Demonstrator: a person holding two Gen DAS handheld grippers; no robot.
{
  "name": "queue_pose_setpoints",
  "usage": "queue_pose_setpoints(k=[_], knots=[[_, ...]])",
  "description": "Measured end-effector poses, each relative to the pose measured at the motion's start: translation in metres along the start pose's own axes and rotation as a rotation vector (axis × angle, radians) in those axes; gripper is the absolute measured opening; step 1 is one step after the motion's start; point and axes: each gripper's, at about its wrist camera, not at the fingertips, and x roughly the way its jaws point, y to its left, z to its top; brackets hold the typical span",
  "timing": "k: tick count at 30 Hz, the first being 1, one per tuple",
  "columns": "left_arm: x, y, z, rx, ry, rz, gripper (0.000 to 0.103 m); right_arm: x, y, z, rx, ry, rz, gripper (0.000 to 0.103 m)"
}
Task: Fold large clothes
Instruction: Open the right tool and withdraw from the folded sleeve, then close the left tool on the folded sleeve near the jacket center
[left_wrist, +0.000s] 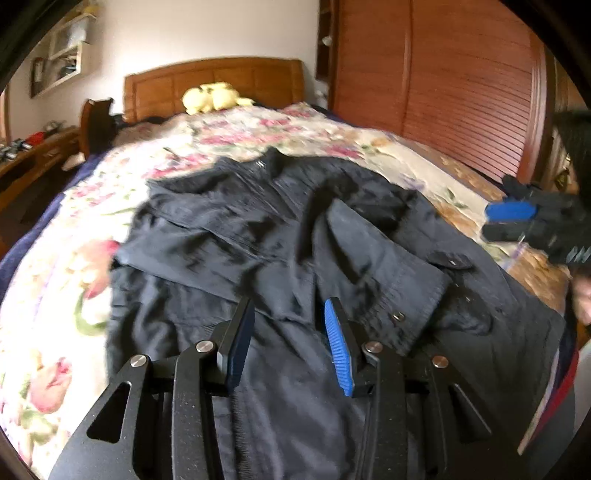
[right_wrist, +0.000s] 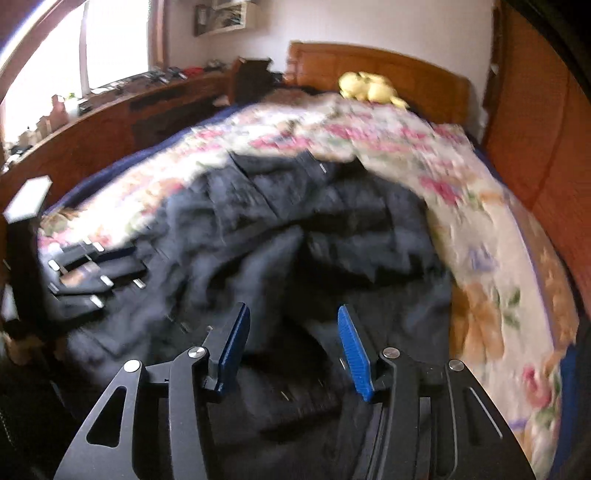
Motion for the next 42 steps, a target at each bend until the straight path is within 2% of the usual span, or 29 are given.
queue_pose_setpoints(k=[5,8,10,15,19,25,31,38,42], knots=[[0.014,-0.017,-0.007,0.037,0.07,-0.03,0.04,0.043,-0.01,-0.038,0.039,0.058,-0.05,0.051],[0.023,-0.026,-0.009,0.046,0.112,-0.047,0.04,0.066,-0.014,-0.049,0.095,0.069,-0.028,0.051],[0.027,-0.031,-0.01,0.048,0.131,-0.056,0.041,0.074,-0.015,-0.054,0.118,0.038,-0.011,0.051],[0.042,-0.042,-0.014,0.052,0.182,-0.025,0.041,0.07,-0.007,-0.061,0.118,-0.022,-0.035,0.051],[0.045,-0.043,-0.014,0.032,0.203,-0.016,0.041,0.07,-0.007,-0.065,0.127,-0.031,-0.028,0.051],[0.05,-0.033,-0.016,-0.054,0.221,-0.036,0.041,0.066,-0.017,-0.073,0.133,-0.038,-0.018,0.052],[0.043,-0.037,-0.025,-0.046,0.259,-0.009,0.041,0.065,-0.018,-0.073,0.13,-0.044,-0.02,0.052],[0.035,-0.041,-0.033,-0.036,0.245,0.0,0.041,0.064,-0.018,-0.074,0.135,-0.047,-0.015,0.052],[0.037,-0.047,-0.031,-0.016,0.235,-0.017,0.029,0.064,-0.018,-0.074,0.135,-0.047,-0.014,0.052]])
